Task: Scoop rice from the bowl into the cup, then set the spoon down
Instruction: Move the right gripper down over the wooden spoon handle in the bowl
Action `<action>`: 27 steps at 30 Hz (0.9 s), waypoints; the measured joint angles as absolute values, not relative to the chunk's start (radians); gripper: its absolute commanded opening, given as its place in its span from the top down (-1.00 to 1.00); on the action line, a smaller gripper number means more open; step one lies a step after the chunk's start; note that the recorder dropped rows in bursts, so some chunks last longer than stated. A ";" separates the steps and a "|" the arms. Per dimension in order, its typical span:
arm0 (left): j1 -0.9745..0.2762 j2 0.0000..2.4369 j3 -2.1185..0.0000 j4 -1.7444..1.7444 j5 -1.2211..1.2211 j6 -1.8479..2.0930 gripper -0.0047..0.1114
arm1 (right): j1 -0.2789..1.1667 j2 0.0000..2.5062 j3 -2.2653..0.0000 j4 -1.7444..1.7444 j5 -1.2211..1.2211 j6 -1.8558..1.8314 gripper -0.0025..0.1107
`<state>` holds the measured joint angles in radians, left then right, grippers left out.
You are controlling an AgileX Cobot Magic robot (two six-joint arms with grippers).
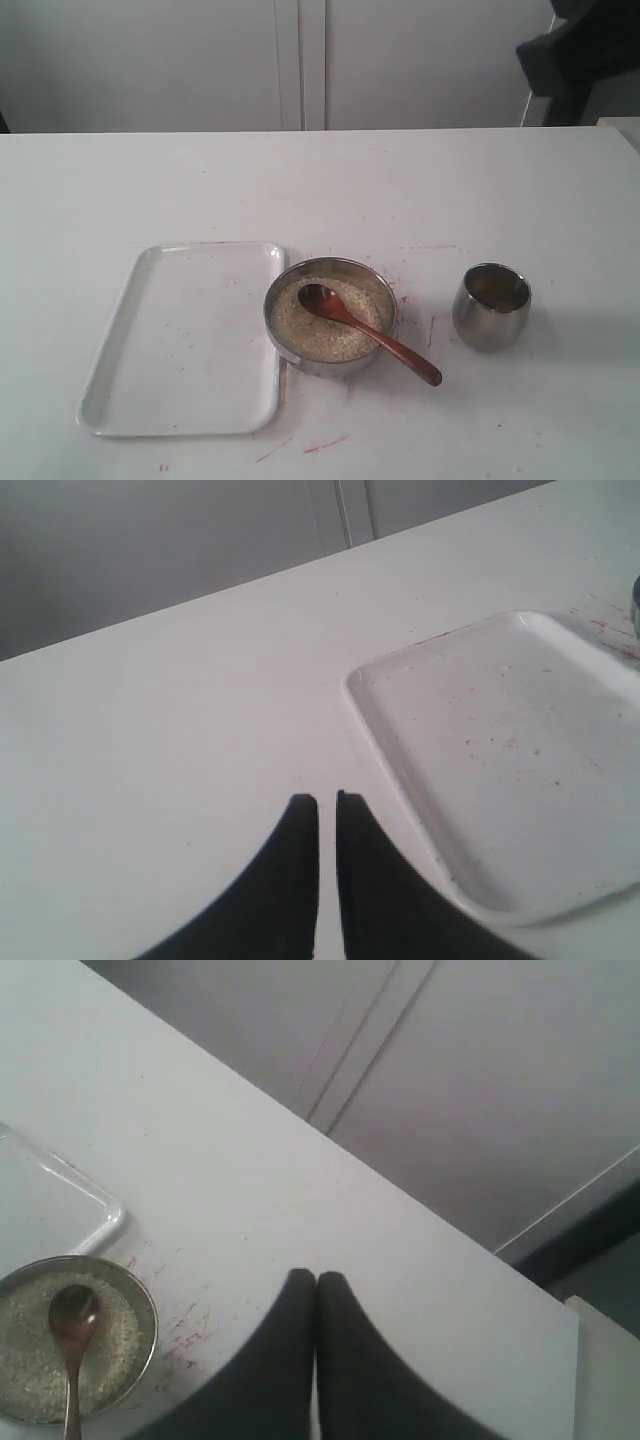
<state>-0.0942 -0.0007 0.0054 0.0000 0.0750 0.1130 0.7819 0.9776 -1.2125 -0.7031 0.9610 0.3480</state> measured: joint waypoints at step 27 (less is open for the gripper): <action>-0.094 -0.001 0.005 0.000 0.075 0.113 0.67 | 0.780 1.343 -1.214 -0.225 1.146 -0.147 0.95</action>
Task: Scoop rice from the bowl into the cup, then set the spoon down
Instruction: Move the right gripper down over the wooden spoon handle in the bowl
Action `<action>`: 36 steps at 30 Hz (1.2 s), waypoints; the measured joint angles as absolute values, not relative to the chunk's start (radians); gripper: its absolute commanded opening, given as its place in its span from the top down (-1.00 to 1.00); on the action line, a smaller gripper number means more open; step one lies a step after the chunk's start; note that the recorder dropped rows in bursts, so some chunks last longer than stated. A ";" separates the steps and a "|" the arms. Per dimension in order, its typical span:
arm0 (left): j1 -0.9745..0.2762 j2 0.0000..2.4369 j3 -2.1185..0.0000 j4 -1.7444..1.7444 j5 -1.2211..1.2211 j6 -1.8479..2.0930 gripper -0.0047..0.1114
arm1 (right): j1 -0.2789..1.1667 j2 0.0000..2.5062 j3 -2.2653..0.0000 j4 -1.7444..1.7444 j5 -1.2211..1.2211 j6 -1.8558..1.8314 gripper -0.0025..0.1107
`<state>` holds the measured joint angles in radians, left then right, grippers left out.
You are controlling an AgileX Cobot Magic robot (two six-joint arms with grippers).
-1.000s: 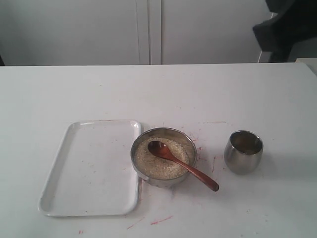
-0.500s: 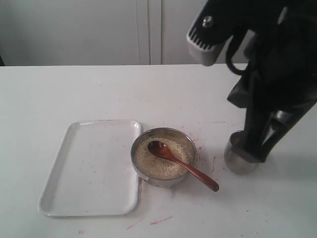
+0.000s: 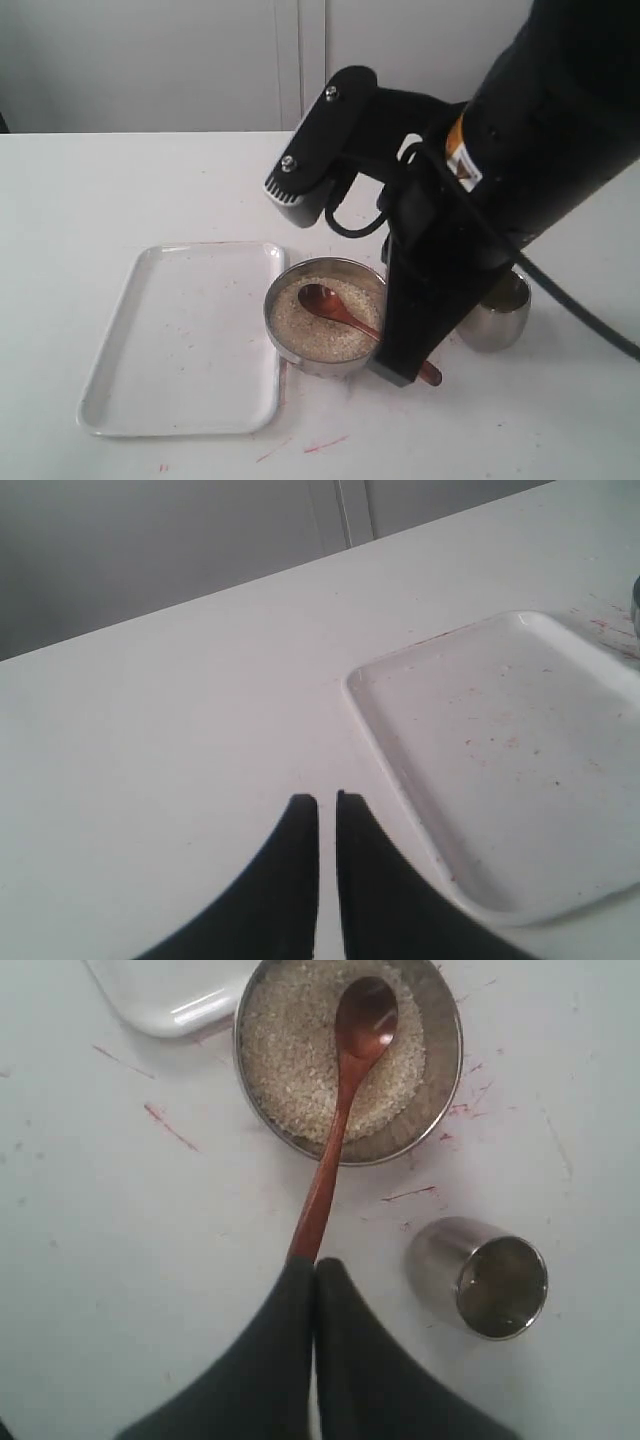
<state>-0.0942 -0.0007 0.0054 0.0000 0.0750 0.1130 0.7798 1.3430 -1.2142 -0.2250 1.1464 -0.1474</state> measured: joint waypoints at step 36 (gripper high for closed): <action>-0.094 -0.001 0.005 0.000 0.075 0.113 0.67 | 0.728 1.621 -1.176 -0.221 1.129 -0.149 0.14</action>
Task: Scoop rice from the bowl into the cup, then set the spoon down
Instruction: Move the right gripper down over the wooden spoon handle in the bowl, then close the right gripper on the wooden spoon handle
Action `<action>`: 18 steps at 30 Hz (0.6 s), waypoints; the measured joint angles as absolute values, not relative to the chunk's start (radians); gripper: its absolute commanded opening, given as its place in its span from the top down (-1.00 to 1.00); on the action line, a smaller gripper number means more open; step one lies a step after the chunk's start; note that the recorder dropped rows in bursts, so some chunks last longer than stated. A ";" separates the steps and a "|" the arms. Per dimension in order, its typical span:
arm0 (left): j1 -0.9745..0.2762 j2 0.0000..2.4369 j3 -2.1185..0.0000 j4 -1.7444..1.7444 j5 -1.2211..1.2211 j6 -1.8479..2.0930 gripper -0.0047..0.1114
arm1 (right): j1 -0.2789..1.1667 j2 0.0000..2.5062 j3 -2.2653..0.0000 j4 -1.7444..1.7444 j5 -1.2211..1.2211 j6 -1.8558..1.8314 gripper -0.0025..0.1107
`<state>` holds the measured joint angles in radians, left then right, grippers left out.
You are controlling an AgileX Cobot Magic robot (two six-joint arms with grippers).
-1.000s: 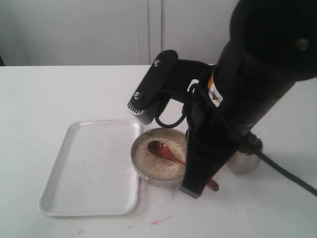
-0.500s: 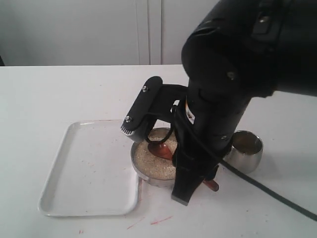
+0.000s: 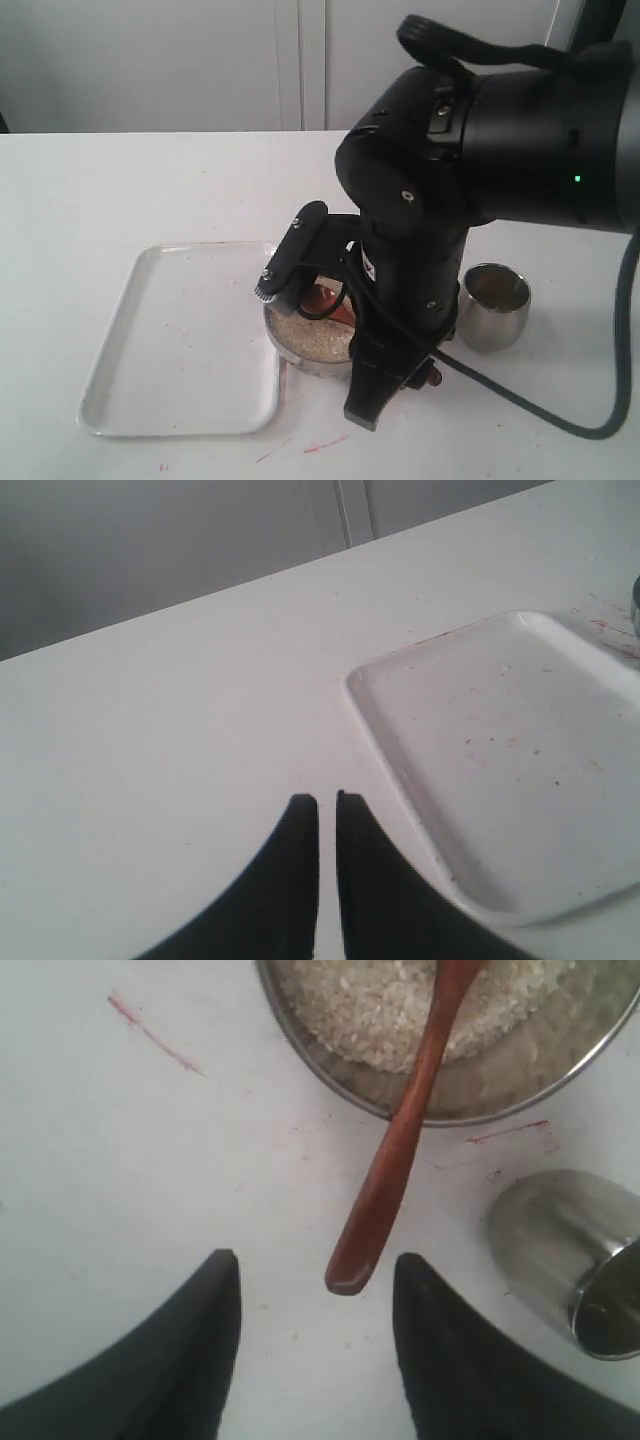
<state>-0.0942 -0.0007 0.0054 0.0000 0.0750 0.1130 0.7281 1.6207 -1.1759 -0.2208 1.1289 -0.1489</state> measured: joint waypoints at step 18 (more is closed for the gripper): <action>-0.094 -0.001 0.005 0.000 0.075 0.113 0.67 | 0.680 1.663 -1.166 -0.219 1.078 -0.166 0.14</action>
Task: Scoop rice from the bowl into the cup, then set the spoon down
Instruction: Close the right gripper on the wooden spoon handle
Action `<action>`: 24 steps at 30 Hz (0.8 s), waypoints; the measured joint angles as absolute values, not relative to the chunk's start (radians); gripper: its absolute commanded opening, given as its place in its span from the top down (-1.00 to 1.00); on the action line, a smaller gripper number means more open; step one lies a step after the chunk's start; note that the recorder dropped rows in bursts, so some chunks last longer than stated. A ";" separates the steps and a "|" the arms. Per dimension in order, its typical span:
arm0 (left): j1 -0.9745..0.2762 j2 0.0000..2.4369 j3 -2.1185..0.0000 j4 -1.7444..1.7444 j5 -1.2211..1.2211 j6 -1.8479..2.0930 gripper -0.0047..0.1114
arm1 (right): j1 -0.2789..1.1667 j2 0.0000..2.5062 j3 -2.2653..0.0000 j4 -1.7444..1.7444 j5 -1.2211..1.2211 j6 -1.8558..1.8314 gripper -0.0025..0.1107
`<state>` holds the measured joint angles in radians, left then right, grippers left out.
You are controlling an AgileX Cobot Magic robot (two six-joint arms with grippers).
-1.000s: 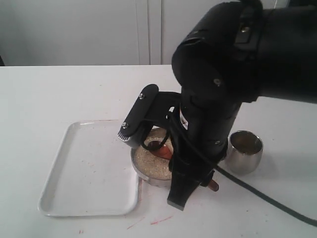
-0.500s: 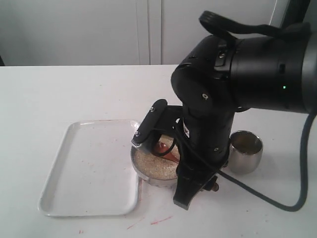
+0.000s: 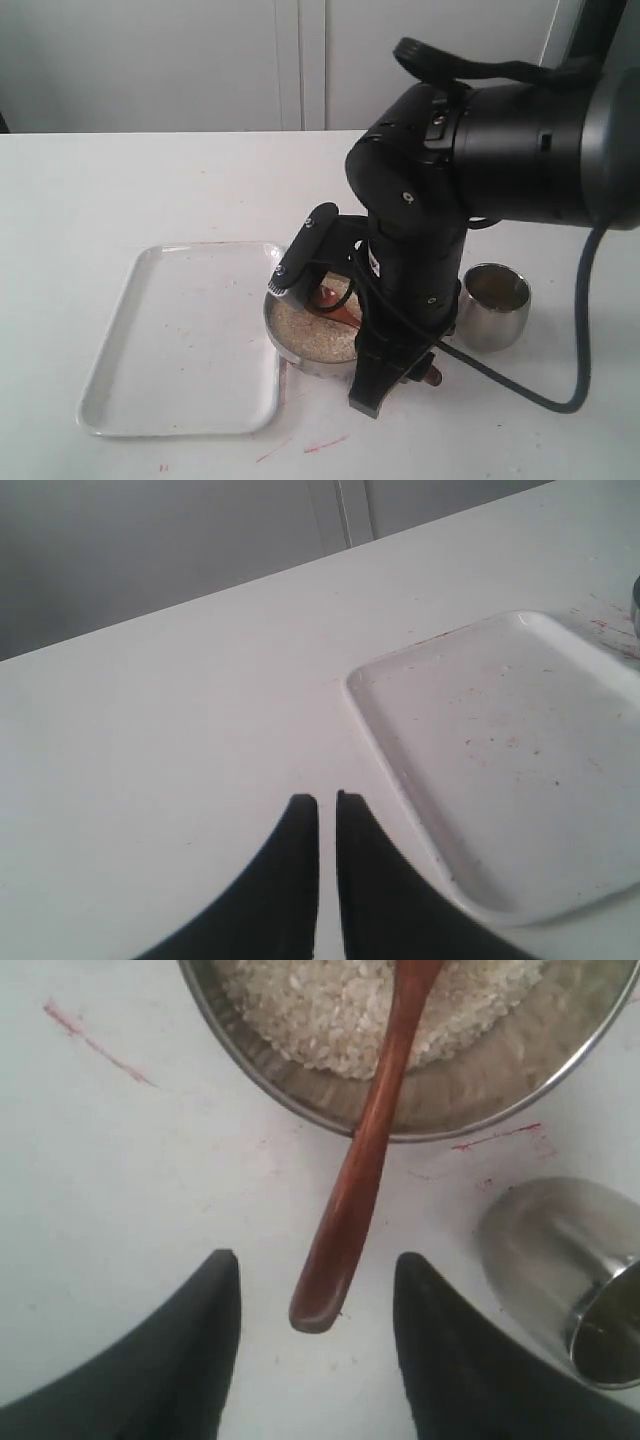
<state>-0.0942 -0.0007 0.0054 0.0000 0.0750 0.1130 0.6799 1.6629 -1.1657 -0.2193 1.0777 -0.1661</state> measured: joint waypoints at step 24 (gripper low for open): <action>-0.094 -0.001 0.005 0.000 0.075 0.113 0.67 | 0.671 1.750 -1.166 -0.251 1.069 -0.166 0.14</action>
<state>-0.0942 -0.0007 0.0054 0.0000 0.0750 0.1130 0.6713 1.7500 -1.1657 -0.2507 1.0694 -0.1661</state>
